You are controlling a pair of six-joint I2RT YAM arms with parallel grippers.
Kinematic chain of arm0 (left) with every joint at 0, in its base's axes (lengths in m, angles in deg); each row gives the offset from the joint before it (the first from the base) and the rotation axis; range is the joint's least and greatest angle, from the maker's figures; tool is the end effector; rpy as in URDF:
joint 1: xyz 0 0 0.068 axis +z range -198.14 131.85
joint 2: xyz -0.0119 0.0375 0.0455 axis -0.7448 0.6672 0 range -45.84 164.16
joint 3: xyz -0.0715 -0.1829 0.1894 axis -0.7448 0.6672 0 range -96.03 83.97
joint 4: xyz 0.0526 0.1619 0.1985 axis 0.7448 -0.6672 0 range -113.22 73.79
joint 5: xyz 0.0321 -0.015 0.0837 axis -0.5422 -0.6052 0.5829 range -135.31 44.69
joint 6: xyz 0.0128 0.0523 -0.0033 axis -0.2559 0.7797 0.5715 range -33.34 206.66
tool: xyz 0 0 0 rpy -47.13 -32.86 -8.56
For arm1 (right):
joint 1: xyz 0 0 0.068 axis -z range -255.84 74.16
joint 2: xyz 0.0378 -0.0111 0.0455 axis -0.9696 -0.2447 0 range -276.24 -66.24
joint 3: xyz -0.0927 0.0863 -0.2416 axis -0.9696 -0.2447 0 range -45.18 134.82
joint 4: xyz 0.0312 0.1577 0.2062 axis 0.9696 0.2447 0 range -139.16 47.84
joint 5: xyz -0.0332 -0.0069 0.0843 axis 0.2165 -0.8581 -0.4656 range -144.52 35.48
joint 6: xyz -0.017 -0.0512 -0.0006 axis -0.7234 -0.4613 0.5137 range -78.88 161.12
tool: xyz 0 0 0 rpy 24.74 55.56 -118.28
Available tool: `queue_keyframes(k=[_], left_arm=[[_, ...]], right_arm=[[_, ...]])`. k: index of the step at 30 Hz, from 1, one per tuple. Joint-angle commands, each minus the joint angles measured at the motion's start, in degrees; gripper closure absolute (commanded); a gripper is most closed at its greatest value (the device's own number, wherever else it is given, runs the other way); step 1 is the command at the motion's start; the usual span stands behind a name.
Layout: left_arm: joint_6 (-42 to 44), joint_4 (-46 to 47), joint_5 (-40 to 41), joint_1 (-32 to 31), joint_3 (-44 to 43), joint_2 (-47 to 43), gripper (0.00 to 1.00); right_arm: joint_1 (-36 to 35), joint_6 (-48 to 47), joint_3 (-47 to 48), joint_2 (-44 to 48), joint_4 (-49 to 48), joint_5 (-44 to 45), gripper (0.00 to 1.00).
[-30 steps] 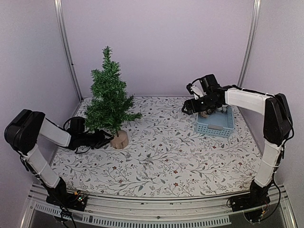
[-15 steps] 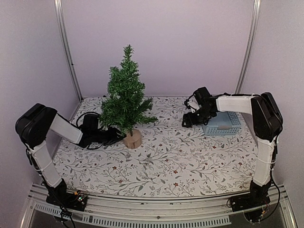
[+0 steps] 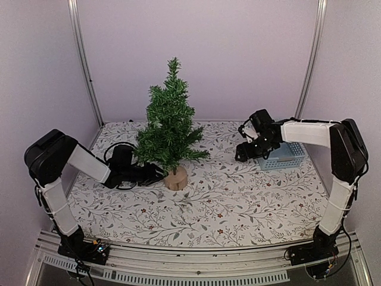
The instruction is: Decorate the small christmas tree
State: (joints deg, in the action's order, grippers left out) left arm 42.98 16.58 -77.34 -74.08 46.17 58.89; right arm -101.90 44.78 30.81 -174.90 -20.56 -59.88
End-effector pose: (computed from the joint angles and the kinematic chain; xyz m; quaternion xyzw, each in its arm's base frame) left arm 0.2837 -0.1589 0.1084 -0.0032 0.8590 -0.4572 0.2306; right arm 0.3539 0.1769 0.1859 -0.1994 0.9470 0.1073 0.2278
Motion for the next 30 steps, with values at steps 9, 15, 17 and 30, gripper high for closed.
queue_keyframes(k=[9, 15, 17, 30], left_arm=[[3.47, -7.44, 2.98, -0.27, 0.84, -4.86, 0.44], [2.98, -8.96, 4.7, 1.86, 1.23, -8.34, 0.32], [3.22, -9.78, 5.65, 2.13, 1.24, -9.54, 0.3], [4.08, -13.44, 11.41, 4.45, 4.19, -18.39, 0.28]], right_arm=[[12.57, 0.83, 2.19, 11.75, -7.03, -3.63, 0.24], [20.87, 2.75, 4.78, 8.36, -9.56, -2.34, 0.31], [22.08, 3.29, 6.2, 5.76, -10.09, -1.27, 0.33], [22.9, 5.78, 16.85, -10.07, -10.4, -3.38, 0.45]])
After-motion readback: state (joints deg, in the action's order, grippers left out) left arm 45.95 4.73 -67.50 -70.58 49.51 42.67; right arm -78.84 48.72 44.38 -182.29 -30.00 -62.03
